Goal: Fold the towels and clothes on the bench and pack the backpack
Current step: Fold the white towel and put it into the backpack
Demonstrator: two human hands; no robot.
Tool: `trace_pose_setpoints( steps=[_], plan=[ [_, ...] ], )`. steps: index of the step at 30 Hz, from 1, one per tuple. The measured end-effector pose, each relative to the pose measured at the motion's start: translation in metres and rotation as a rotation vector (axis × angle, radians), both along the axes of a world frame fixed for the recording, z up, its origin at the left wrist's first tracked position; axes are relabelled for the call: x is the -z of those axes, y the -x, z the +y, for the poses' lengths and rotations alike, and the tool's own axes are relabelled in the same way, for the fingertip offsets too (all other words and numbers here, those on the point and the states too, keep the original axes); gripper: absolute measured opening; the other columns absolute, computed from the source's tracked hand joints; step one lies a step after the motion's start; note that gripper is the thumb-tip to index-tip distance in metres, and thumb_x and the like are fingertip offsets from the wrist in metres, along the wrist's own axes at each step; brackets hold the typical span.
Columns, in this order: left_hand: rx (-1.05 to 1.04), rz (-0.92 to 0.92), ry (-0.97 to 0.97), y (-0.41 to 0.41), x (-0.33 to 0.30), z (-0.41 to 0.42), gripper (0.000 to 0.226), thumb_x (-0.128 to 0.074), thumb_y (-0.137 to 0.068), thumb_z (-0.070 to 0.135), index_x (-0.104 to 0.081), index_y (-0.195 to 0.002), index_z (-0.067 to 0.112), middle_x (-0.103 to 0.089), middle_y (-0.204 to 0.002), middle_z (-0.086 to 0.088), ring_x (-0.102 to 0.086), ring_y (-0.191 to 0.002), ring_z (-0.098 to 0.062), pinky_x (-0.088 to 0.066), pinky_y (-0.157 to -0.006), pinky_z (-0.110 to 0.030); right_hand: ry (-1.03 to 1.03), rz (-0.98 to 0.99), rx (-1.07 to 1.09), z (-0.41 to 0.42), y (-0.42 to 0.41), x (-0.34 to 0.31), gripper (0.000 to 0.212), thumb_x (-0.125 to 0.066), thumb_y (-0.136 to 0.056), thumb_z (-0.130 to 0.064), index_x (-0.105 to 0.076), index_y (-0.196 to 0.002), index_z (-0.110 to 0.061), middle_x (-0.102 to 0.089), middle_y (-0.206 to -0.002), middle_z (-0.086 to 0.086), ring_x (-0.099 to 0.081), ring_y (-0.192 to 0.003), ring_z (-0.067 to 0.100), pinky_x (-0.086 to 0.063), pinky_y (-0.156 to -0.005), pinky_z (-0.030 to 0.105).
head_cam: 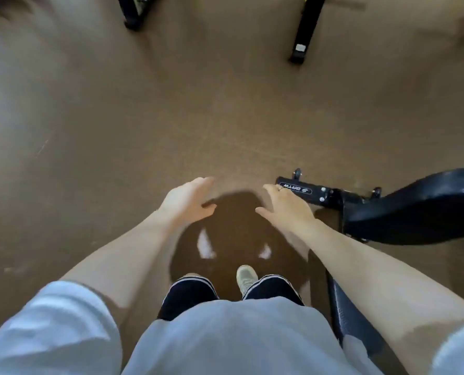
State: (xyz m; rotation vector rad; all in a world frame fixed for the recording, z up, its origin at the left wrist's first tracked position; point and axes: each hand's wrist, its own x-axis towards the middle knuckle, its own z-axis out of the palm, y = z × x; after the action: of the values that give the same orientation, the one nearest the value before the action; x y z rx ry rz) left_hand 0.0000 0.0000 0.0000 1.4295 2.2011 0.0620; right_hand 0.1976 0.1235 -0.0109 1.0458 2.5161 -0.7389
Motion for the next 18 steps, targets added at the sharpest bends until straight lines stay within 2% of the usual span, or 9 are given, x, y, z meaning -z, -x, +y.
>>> trace_pose_setpoints(
  steps=[5, 9, 13, 18],
  plan=[
    [0.286, -0.054, 0.047, -0.009, -0.004, 0.074, 0.071, -0.058, -0.082, 0.041, -0.025, -0.143, 0.026, -0.046, -0.136, 0.005, -0.051, -0.117, -0.018, -0.046, -0.093, -0.035, 0.149, -0.053, 0.310, 0.022, -0.034, 0.011, 0.055, -0.051, -0.091, -0.048, -0.041, -0.136, -0.017, -0.055, -0.131, 0.000, -0.054, -0.118, 0.019, -0.046, -0.095, 0.036],
    [0.591, -0.058, 0.072, -0.014, -0.005, 0.124, 0.064, -0.055, -0.087, 0.040, -0.027, -0.143, 0.023, -0.037, -0.144, 0.003, -0.043, -0.127, -0.017, -0.039, -0.100, -0.034, 0.155, -0.002, 0.587, 0.011, -0.041, 0.014, 0.041, -0.051, -0.092, -0.040, -0.051, -0.122, -0.012, -0.059, -0.117, 0.006, -0.058, -0.107, 0.024, -0.048, -0.082, 0.033],
    [0.940, -0.088, 0.139, -0.029, -0.008, 0.162, 0.064, -0.055, -0.087, 0.037, -0.029, -0.142, 0.019, -0.037, -0.144, -0.001, -0.041, -0.128, -0.018, -0.036, -0.106, -0.035, 0.223, 0.011, 0.947, -0.031, -0.046, 0.011, 0.045, -0.046, -0.095, -0.037, -0.042, -0.132, -0.011, -0.052, -0.129, 0.013, -0.051, -0.119, 0.031, -0.041, -0.100, 0.041],
    [1.327, -0.112, 0.186, -0.080, -0.016, 0.173, 0.060, -0.057, -0.087, 0.031, -0.033, -0.140, 0.018, -0.034, -0.144, 0.000, -0.039, -0.128, -0.017, -0.032, -0.102, -0.029, 0.240, 0.049, 1.418, -0.118, -0.046, 0.004, 0.051, -0.050, -0.093, -0.036, -0.037, -0.135, -0.010, -0.057, -0.126, 0.015, -0.055, -0.113, 0.032, -0.045, -0.095, 0.043]
  ],
)
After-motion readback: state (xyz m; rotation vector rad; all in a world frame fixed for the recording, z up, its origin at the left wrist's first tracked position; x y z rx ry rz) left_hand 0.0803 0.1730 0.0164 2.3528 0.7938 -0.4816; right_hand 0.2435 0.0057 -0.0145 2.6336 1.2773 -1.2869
